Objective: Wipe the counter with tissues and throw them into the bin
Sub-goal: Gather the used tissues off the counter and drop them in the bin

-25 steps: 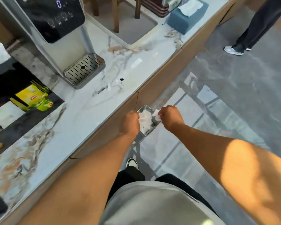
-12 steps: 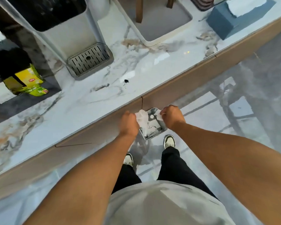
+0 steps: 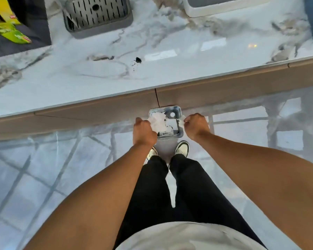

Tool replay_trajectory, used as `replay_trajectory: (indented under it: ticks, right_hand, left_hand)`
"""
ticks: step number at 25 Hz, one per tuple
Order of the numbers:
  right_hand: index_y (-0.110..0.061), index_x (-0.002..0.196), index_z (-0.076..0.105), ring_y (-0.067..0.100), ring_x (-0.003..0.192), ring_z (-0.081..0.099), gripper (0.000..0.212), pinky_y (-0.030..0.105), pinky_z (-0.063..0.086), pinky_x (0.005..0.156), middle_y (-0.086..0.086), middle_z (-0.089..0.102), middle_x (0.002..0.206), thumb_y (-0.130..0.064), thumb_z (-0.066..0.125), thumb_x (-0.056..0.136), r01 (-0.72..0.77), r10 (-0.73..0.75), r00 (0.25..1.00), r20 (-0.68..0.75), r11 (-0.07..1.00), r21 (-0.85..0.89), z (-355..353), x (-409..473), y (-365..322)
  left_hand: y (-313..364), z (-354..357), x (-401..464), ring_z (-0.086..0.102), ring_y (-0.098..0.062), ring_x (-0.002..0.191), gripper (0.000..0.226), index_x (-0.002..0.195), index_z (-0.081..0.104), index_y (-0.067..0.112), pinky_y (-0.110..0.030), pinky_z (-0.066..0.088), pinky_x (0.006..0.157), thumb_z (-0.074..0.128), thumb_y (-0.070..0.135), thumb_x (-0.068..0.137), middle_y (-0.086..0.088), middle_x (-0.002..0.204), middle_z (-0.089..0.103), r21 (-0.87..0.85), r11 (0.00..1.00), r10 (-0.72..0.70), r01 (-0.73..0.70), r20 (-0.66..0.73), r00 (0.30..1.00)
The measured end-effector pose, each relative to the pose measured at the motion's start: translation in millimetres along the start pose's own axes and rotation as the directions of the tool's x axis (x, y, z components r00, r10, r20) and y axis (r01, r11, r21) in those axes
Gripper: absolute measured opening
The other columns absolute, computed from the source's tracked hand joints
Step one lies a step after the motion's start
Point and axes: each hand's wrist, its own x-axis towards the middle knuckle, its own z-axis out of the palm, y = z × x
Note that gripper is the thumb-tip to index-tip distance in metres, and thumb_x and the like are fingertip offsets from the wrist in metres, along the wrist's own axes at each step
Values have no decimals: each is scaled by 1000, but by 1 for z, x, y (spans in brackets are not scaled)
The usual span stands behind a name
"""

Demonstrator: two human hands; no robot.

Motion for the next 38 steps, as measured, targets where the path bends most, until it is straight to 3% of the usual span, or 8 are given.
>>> replay_trajectory:
  ticks: [7, 12, 15, 19, 25, 30, 38]
  right_hand:
    - [-10, 110, 72, 25, 101, 65, 36, 26, 53, 88, 12, 68, 116, 4, 54, 82, -53, 47, 996, 74, 995, 87, 64, 52, 37]
    - [-15, 102, 73, 22, 95, 64, 35, 19, 42, 71, 6, 71, 112, 7, 64, 76, -94, 86, 991, 101, 992, 80, 121, 93, 64]
    - [-19, 99, 74, 16, 90, 62, 30, 13, 38, 66, 4, 73, 109, 3, 63, 80, -111, 105, 992, 71, 990, 86, 147, 112, 75]
    - [-20, 96, 74, 9, 87, 59, 28, 12, 38, 74, 1, 74, 106, -4, 53, 90, -42, 41, 999, 17, 996, 73, 176, 143, 79]
    - [-18, 101, 74, 16, 96, 67, 21, 12, 38, 77, 0, 75, 106, -11, 57, 91, -27, 28, 1000, -12, 997, 79, 205, 166, 83]
    - [-15, 127, 61, 24, 115, 62, 34, 29, 46, 99, 6, 63, 132, -29, 55, 97, -7, -1, 996, 85, 995, 96, 210, 164, 81]
    - [-18, 143, 44, 27, 131, 48, 53, 40, 41, 109, 9, 49, 146, -43, 48, 96, 34, -43, 981, 188, 998, 48, 175, 149, 71]
  left_hand:
    - [-27, 64, 62, 62, -38, 111, 42, 121, 69, 4, -38, 51, 98, 59, -10, 83, -18, 126, 59, 4, 999, -39, 39, 35, 999]
    - [-53, 125, 108, 65, -29, 111, 33, 112, 74, 11, -26, 46, 88, 56, -1, 86, -10, 121, 70, -50, 991, -121, 125, 78, 990]
    - [-60, 153, 125, 66, -29, 107, 31, 109, 76, 15, -29, 49, 86, 58, 3, 88, -9, 117, 72, -52, 993, -100, 104, 81, 992]
    - [-69, 183, 153, 67, -30, 103, 30, 105, 77, 16, -33, 52, 87, 57, 4, 86, -8, 111, 74, -83, 990, -107, 111, 48, 993]
    - [-83, 215, 171, 68, -34, 97, 21, 101, 76, 12, -37, 54, 84, 61, 9, 86, -12, 105, 74, -104, 988, -108, 115, 66, 992]
    - [-88, 216, 172, 65, -29, 108, 32, 119, 68, 16, -37, 51, 90, 67, 25, 89, -8, 118, 70, -83, 987, -127, 139, 135, 983]
    - [-77, 181, 154, 60, -32, 114, 46, 134, 56, 17, -44, 54, 92, 63, 32, 91, -9, 128, 61, 7, 1000, -18, 17, 160, 987]
